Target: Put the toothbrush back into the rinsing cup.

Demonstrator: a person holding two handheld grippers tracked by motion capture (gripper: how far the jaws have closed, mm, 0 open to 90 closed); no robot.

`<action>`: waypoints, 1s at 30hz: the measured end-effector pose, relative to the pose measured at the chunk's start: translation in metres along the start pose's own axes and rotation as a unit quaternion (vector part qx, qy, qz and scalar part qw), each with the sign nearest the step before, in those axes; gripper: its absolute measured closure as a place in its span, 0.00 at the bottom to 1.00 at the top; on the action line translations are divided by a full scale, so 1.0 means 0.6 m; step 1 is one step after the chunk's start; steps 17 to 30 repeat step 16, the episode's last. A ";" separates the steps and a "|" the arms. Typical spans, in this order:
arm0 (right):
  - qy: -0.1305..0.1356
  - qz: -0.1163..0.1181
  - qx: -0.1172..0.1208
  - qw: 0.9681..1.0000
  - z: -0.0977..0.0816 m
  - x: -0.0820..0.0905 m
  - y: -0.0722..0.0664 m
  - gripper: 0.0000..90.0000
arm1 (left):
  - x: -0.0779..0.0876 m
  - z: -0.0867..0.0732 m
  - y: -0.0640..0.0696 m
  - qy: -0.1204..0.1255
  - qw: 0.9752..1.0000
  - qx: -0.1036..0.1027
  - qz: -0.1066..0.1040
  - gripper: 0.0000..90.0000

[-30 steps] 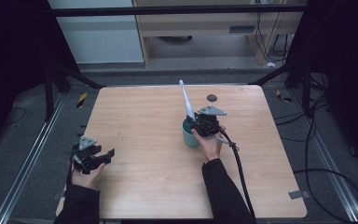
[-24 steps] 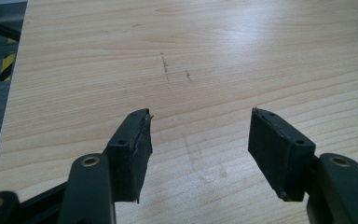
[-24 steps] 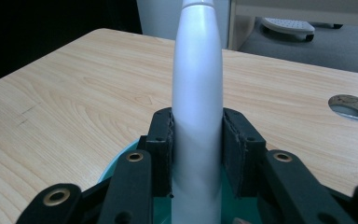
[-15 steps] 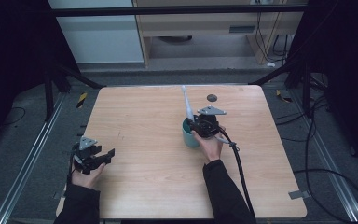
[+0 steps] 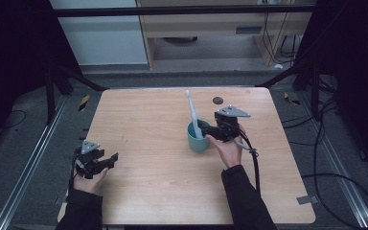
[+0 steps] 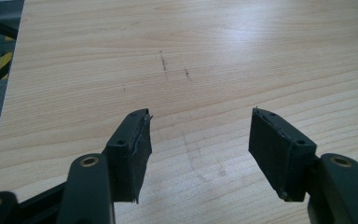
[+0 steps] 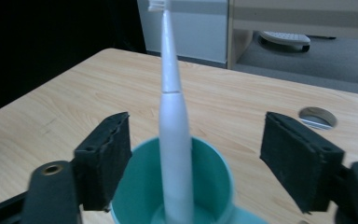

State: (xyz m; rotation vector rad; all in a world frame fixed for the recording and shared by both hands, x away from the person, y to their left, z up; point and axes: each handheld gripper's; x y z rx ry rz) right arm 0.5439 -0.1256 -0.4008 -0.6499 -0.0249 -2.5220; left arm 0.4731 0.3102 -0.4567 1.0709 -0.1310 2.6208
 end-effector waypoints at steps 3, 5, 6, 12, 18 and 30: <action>0.002 -0.010 -0.008 1.000 -0.010 0.031 0.015 0.22 | 0.000 0.000 0.001 0.000 1.000 0.000 -0.002 0.42; -0.001 -0.024 -0.007 1.000 -0.021 0.050 0.027 0.20 | -0.001 0.000 0.001 -0.001 1.000 -0.002 -0.003 0.41; 0.000 -0.030 -0.008 1.000 -0.026 0.058 0.032 0.19 | -0.001 0.000 0.001 -0.002 1.000 -0.001 -0.005 0.40; -0.021 -0.056 -0.008 0.998 -0.072 0.107 0.065 0.18 | -0.001 0.000 0.000 -0.003 1.000 0.001 -0.004 0.37; -0.032 -0.069 -0.012 0.997 -0.101 0.133 0.081 0.17 | 0.000 -0.001 0.000 -0.003 1.000 0.000 -0.004 0.37; -0.032 -0.069 -0.012 0.997 -0.101 0.133 0.081 0.17 | 0.000 -0.001 0.000 -0.003 1.000 0.000 -0.004 0.37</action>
Point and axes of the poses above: each handheld gripper's, and its own axes: x roughly backward along the jaws, z roughly out of its top, y roughly to its right, and after that the axes turned 5 degrees about -y, right-handed
